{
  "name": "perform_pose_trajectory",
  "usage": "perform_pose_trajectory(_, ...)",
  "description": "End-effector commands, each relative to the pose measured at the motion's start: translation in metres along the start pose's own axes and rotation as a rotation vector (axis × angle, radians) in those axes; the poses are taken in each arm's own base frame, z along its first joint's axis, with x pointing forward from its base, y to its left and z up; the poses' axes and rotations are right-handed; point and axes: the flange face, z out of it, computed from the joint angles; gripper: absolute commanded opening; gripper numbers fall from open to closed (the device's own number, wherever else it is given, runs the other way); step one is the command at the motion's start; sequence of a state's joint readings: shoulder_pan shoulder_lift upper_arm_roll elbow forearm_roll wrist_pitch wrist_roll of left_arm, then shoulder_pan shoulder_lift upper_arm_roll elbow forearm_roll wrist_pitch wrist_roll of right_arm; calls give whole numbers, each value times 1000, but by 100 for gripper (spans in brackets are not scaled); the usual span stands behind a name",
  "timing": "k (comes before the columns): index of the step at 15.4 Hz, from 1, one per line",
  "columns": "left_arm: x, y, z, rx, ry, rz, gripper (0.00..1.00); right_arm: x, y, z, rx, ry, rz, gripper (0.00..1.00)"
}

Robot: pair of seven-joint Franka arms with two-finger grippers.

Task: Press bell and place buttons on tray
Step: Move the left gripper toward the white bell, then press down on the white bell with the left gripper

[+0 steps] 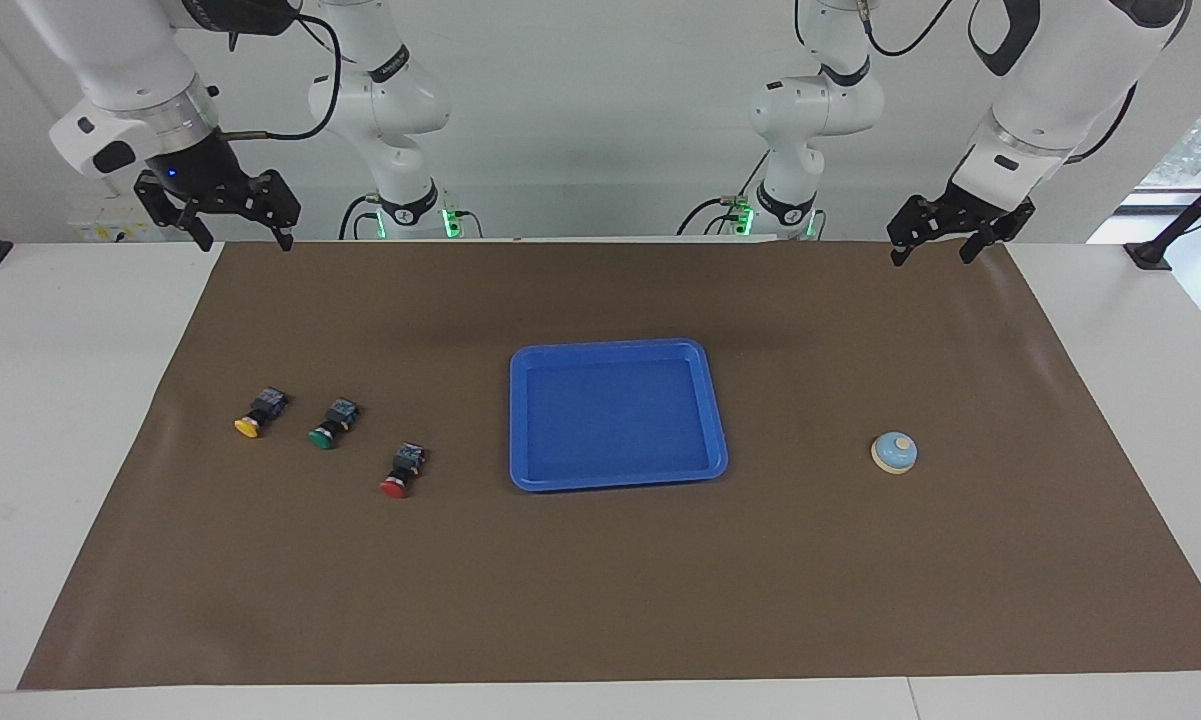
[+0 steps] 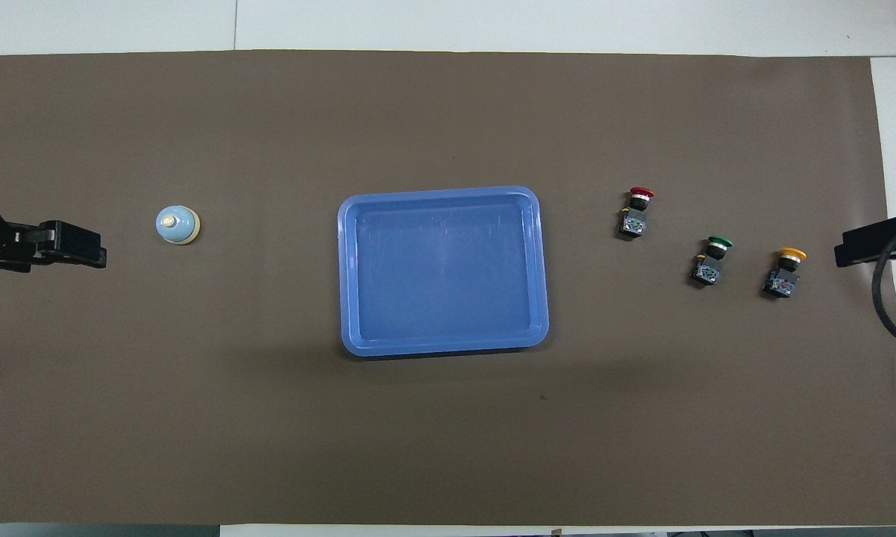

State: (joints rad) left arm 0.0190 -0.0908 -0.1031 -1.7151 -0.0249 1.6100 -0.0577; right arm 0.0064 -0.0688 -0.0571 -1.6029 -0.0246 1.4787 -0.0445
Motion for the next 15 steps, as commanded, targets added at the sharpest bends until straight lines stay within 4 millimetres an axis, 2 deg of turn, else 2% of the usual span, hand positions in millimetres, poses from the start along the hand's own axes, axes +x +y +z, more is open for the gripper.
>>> perform_pose_trajectory(1,26,-4,39,-6,2,-7,67,-6,3,1,-9,-5,-18,100)
perform_pose_trajectory(3,50,-7,76,-10,-7,-11,36,-6,4,1,-9,-5,-16,100)
perform_pose_trajectory(4,62,-7,97,-14,-24,-13,5,-6,4,1,-9,-5,-16,100)
perform_pose_trajectory(5,72,-8,115,-18,-18,-16,0,-6,3,1,-9,-7,-18,100)
perform_pose_trajectory(8,84,-15,159,-23,5,-28,0,-7,4,1,-9,-7,-16,100)
perform_pose_trajectory(13,91,-41,187,-25,10,-62,0,-7,4,1,-9,-7,-16,100)
perform_pose_trajectory(15,89,-42,195,-25,11,-64,0,-6,4,1,-9,-5,-16,100)
